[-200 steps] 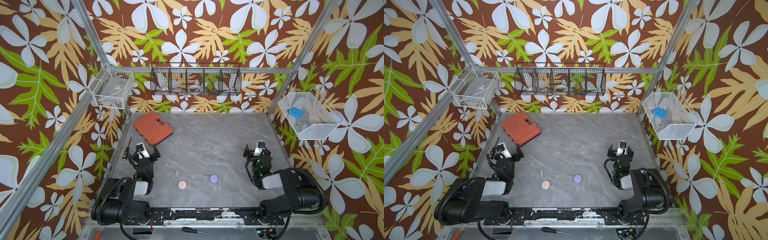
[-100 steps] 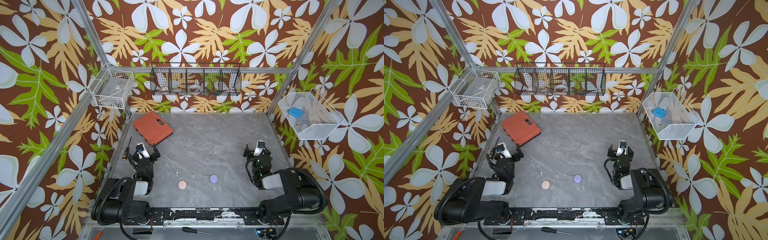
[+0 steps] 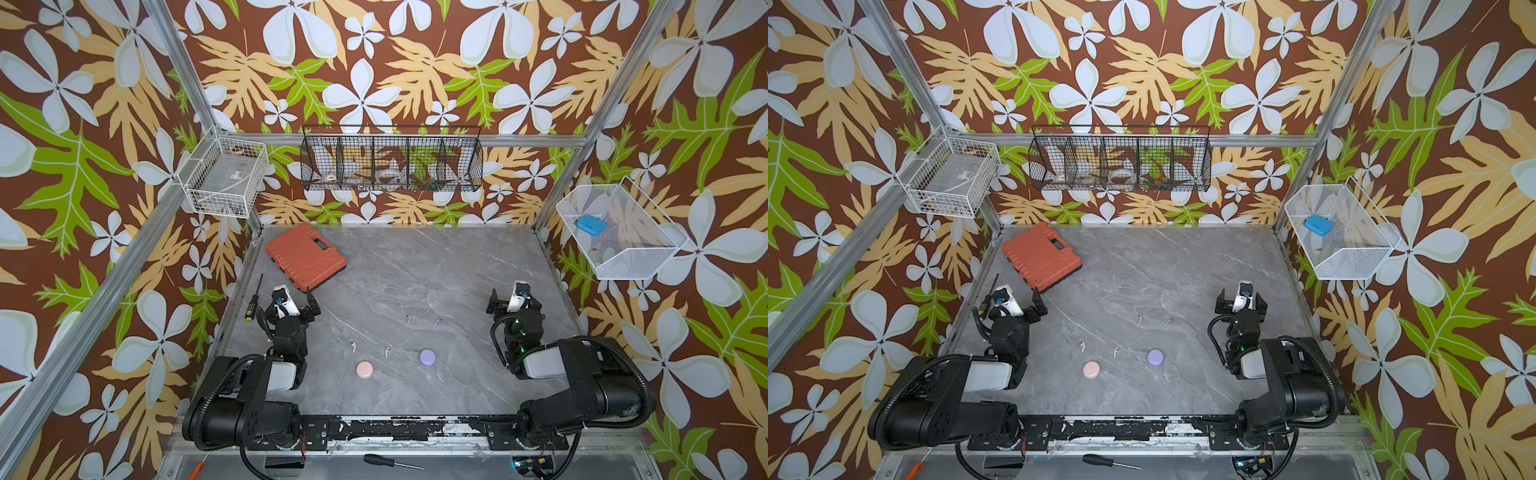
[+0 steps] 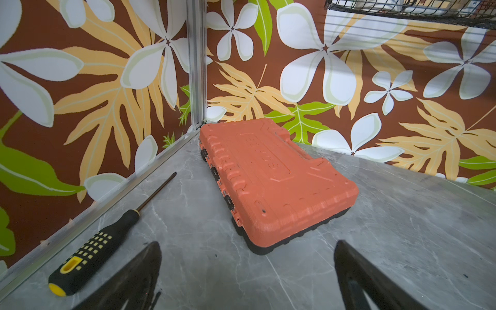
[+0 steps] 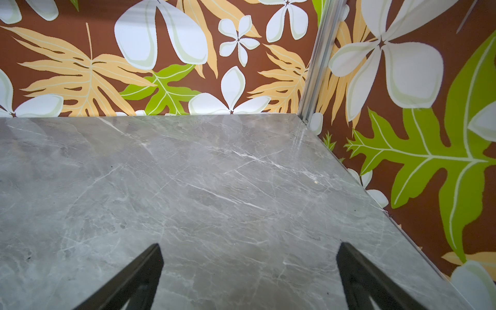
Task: Insert wireless bluetooth earbuds into charging case
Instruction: Pick up the charging case from the bottom-center of the table.
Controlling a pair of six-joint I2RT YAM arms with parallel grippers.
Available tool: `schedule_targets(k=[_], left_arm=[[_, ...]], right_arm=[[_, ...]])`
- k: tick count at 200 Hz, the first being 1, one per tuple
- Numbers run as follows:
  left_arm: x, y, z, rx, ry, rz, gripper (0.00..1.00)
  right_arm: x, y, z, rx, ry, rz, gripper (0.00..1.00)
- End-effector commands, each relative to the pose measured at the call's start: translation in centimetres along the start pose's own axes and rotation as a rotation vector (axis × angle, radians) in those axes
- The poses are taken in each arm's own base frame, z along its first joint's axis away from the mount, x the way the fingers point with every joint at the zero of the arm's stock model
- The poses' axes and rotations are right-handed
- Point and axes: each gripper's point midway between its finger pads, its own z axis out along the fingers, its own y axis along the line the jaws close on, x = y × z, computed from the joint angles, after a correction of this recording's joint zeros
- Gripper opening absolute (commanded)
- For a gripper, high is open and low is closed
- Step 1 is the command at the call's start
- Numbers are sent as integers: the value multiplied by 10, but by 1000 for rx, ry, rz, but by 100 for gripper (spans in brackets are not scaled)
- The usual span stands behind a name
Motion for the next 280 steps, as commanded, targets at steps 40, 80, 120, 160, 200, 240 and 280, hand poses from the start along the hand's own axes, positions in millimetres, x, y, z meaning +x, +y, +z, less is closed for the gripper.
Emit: schedule_targets(k=[40, 80, 120, 160, 200, 240, 280], left_arm=[[-11, 0, 1, -4, -41, -14, 100], [-26, -2, -10, -3, -84, -10, 100], [-67, -21, 6, -83, 16, -175, 100], [-104, -34, -3, -108, 240, -361, 100], [-98, -79, -50, 215, 445, -346, 100], [-43, -92, -109, 381, 662, -451, 100], [8, -106, -158, 391, 870, -406, 100]], right_arm=[[-6, 0, 1, 3, -20, 1, 100], [-46, -23, -8, 143, -17, 45, 100], [-137, -51, -37, 234, -107, 508, 100], [-161, -42, -54, 87, -86, 728, 100], [-145, -4, -42, -61, 98, 722, 100], [-96, 33, -45, -92, 374, 607, 100], [-59, 52, -62, -108, 538, 477, 100]])
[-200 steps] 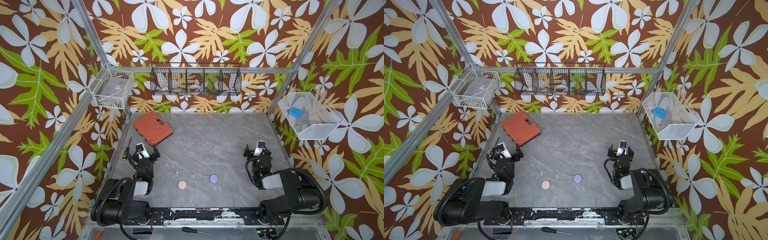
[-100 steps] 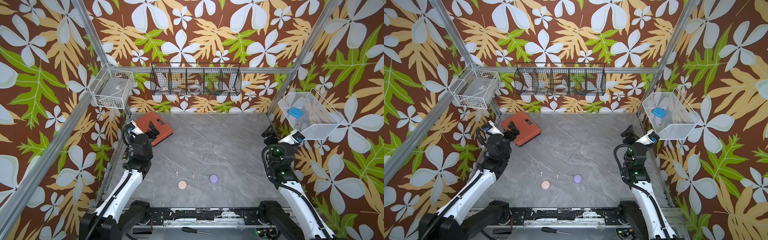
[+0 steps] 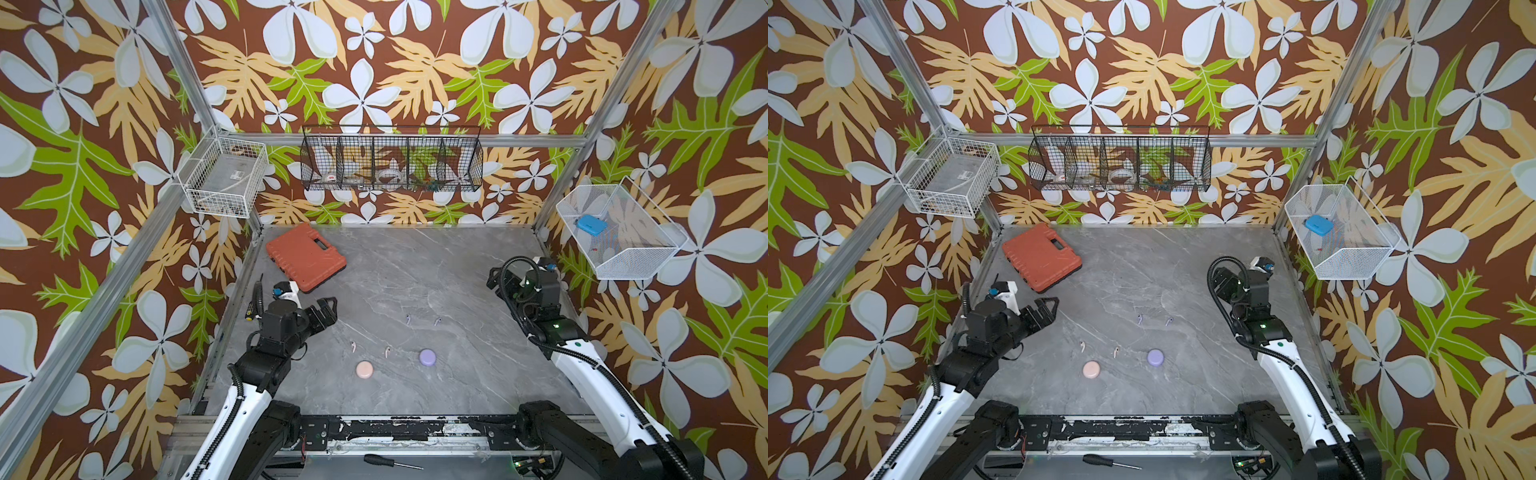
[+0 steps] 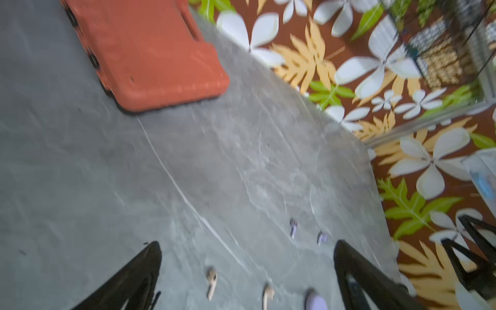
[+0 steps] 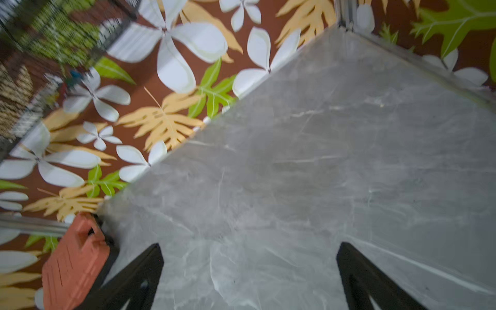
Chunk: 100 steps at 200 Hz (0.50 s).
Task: Insert wireless bluetooth earbuds into charging case
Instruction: Pick up the charging case from the bottom-center of the table.
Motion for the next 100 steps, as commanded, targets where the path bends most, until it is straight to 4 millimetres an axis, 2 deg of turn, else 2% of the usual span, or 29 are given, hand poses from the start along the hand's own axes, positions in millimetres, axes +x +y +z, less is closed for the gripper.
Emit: schedule_targets(k=[1, 36, 79, 100], left_arm=[[46, 1, -3, -27, 149, -39, 100], [102, 17, 5, -157, 326, -20, 100], [136, 30, 14, -275, 411, 38, 100], [150, 28, 17, -322, 442, 86, 100]], right_arm=[[30, -9, -4, 59, 123, -84, 100], [58, -7, -12, 118, 206, -223, 100], [89, -2, -20, 124, 281, -326, 100], [99, -3, -22, 123, 307, -341, 100]])
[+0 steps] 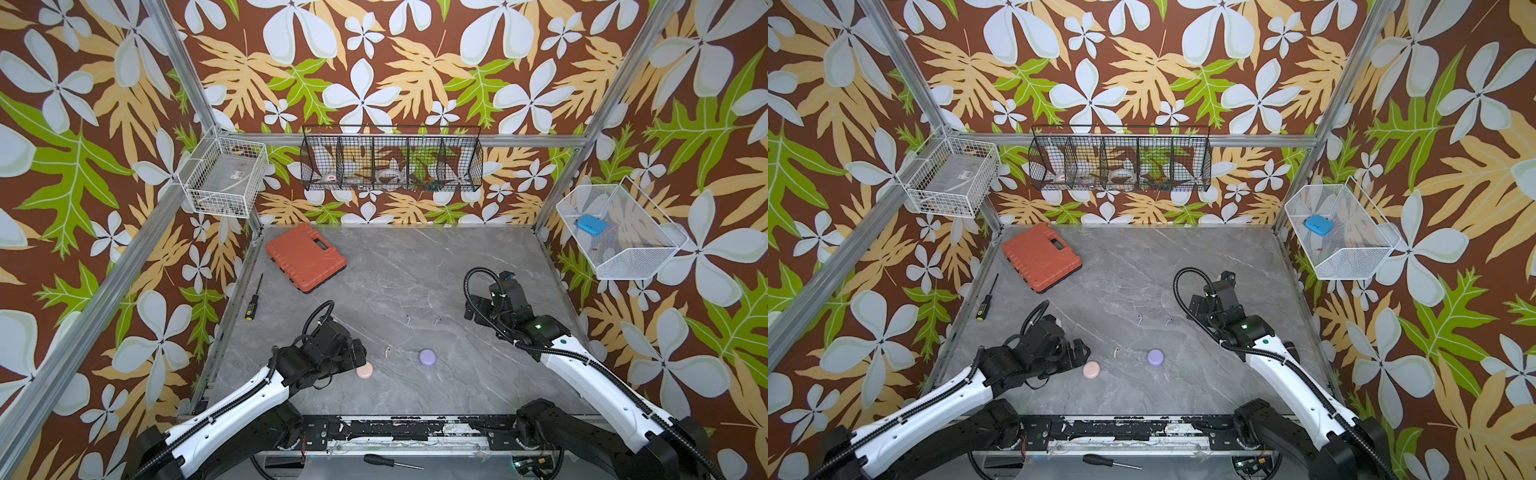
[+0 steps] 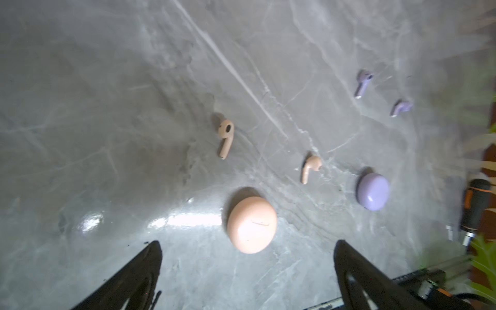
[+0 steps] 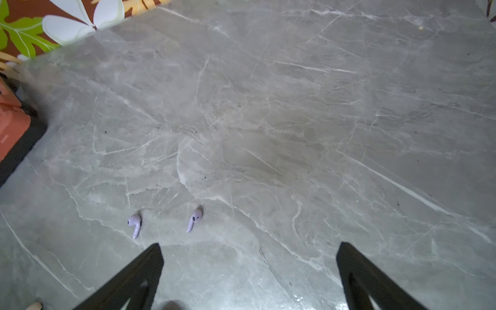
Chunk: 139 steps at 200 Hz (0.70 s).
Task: Insert wireless bluetooth earbuds into charging case
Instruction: Pick up the charging case from the bottom-center of the table.
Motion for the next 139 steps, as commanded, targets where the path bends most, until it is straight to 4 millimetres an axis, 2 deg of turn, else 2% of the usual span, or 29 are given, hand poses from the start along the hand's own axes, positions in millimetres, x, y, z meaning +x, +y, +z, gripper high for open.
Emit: schedule_targets(k=[1, 43, 85, 139], left_arm=[[7, 1, 6, -75, 8, -6, 100], [16, 4, 21, -204, 46, 30, 100], [21, -5, 30, -245, 57, 82, 100], [31, -9, 43, -301, 92, 145, 92]], right_arm=[[12, -8, 0, 47, 30, -28, 100], [20, -3, -4, 16, 37, -34, 100], [24, 1, -10, -8, 41, -41, 98], [23, 7, -19, -48, 38, -37, 97]])
